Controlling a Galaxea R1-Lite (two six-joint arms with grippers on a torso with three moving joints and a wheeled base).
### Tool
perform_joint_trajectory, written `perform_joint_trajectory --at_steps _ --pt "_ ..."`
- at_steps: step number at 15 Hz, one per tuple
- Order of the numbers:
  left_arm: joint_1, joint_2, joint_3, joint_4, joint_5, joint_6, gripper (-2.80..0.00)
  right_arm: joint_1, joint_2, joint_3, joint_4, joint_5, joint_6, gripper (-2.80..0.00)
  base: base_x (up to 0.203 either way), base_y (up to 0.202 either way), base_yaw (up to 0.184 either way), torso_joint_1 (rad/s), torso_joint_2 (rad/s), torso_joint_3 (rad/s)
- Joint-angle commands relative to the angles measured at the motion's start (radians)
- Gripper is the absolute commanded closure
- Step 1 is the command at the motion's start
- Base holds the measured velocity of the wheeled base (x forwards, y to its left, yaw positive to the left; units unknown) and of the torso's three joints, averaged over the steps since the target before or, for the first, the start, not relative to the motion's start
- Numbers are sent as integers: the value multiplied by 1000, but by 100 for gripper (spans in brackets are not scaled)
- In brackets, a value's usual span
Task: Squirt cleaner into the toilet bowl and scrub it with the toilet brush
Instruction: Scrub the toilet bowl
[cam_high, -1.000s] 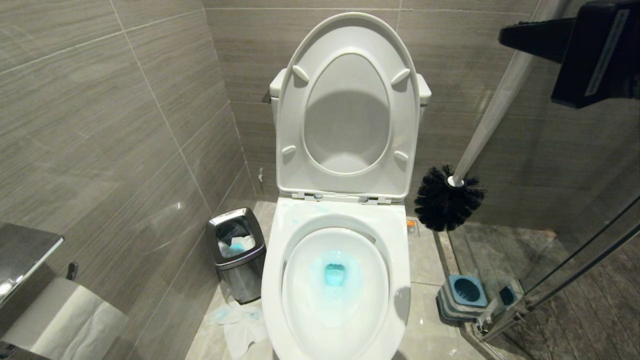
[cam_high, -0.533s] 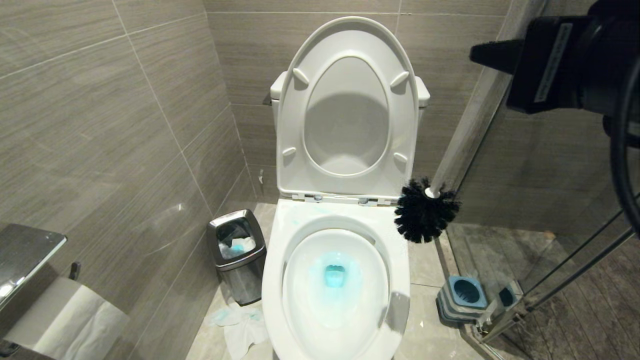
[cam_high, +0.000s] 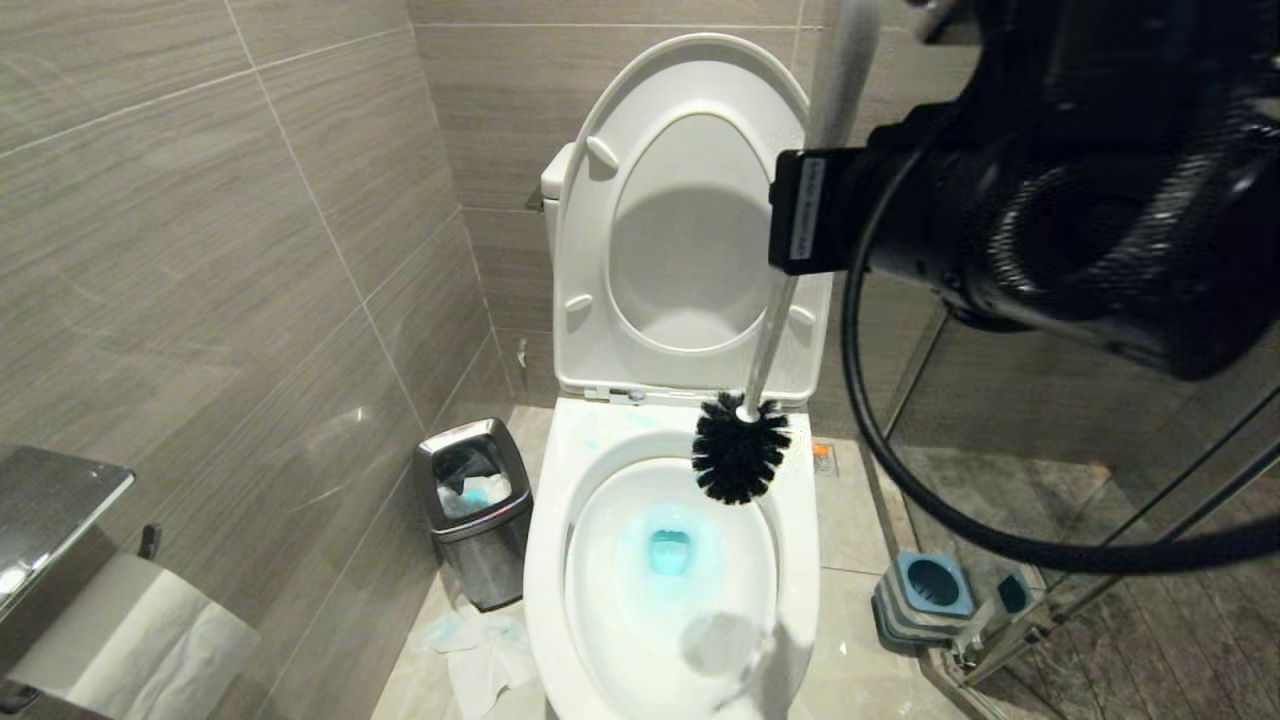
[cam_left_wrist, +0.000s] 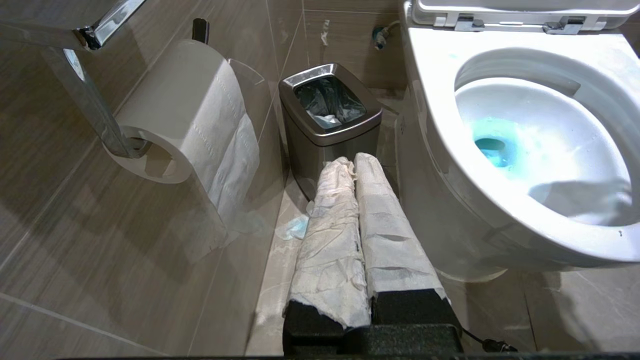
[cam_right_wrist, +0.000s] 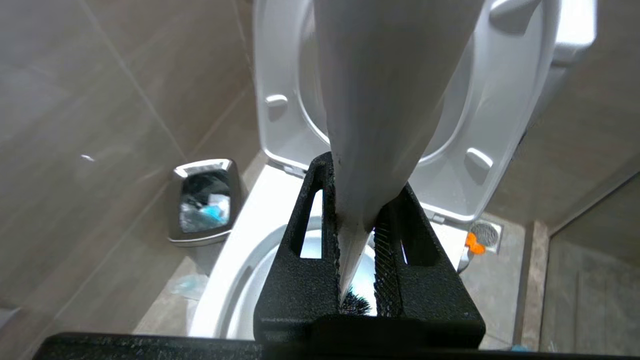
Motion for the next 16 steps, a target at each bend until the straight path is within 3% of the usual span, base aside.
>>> perform_joint_trajectory --at_steps 1,6,10,16 --pt "0 1 0 0 0 -1 0 -56 151 -52 -3 18 17 0 0 0 0 0 0 0" --pt "0 1 0 0 0 0 0 -131 377 -158 -29 129 118 0 0 0 0 0 0 0" --pt "0 1 0 0 0 1 0 -169 546 -180 -176 165 60 0 0 0 0 0 0 0" --pt "0 1 0 0 0 1 0 -176 692 -209 -187 169 49 0 0 0 0 0 0 0"
